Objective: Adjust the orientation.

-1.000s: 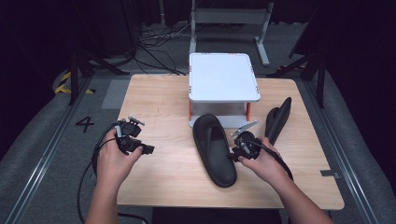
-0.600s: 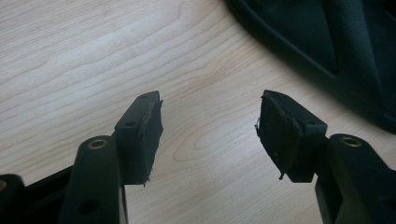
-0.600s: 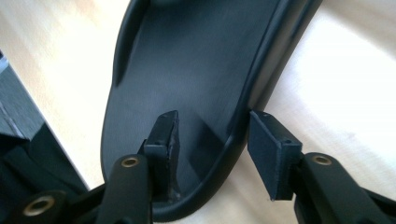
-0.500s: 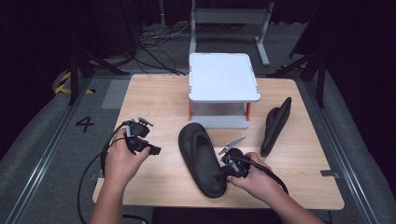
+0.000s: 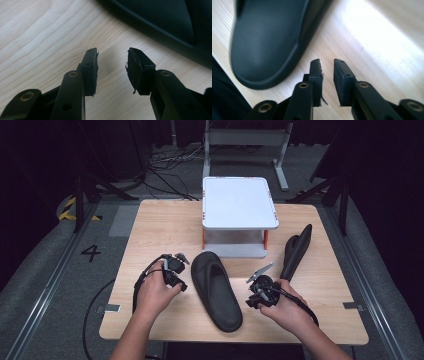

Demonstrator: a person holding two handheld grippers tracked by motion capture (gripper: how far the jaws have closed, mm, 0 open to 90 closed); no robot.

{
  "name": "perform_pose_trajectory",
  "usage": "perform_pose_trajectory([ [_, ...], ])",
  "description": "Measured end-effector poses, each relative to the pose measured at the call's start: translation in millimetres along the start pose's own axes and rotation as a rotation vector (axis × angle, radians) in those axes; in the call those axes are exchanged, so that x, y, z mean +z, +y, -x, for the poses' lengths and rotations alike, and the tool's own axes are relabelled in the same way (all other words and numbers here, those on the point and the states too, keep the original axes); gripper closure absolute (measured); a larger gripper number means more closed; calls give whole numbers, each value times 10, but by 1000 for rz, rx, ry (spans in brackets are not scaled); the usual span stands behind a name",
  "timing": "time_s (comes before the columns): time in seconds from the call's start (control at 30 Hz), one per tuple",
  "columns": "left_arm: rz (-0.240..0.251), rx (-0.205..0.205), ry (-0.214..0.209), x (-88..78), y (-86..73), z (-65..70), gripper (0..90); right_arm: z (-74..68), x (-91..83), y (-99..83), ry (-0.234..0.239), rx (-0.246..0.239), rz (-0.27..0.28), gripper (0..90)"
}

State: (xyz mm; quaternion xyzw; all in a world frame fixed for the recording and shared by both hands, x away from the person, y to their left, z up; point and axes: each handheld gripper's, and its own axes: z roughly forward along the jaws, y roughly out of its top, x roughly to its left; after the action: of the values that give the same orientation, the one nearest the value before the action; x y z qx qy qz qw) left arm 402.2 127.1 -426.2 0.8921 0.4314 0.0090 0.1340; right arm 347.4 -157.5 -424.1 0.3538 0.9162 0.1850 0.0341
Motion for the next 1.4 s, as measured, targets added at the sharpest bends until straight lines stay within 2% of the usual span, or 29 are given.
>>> perform_pose_trajectory([
  [0.07,-7,16,-13,61,53,49,630,-44,63,-2,9,-16,-33,813],
  [0.17,-7,41,-9,128,155,101,650,-121,147,-6,44,-39,-67,821],
  [0.2,5,44,-6,137,177,109,651,-155,177,-8,60,-46,-77,832],
  [0.27,31,54,7,157,266,144,657,-193,199,-8,54,-62,-96,824],
  [0.3,41,55,19,166,304,164,657,-216,208,-10,71,-67,-102,824],
  [0.43,83,74,37,222,420,241,650,-217,221,-15,90,-67,-118,802],
  [0.53,97,80,42,231,430,246,630,-209,222,-25,103,-58,-121,782],
  [0.63,93,70,20,204,416,218,578,-199,217,-27,106,-56,-116,772],
  [0.73,127,64,-12,110,367,204,555,-171,195,-30,123,-58,-113,749],
  [0.83,140,49,-25,14,304,171,525,-76,47,-29,89,-43,-54,723],
  [0.9,144,52,-7,-43,266,164,504,41,-112,-33,45,-26,13,706],
  [1.0,141,60,17,-115,226,157,466,178,-278,-59,20,8,78,680],
  [1.03,142,59,20,-156,197,143,466,178,-278,-59,20,8,78,680],
  [1.13,145,34,36,-240,129,85,401,330,-445,-98,-12,48,142,663],
  [1.2,149,27,28,-279,91,47,392,446,-554,-134,-38,74,181,661],
  [1.27,142,17,27,-320,39,5,384,558,-642,-169,-58,97,210,657],
  [1.3,133,18,34,-338,11,-18,369,643,-709,-198,-74,125,236,655],
  [1.33,121,16,39,-355,-19,-41,369,643,-709,-198,-74,125,236,655],
  [1.4,117,9,51,-392,-86,-96,365,734,-777,-232,-87,152,262,650],
])
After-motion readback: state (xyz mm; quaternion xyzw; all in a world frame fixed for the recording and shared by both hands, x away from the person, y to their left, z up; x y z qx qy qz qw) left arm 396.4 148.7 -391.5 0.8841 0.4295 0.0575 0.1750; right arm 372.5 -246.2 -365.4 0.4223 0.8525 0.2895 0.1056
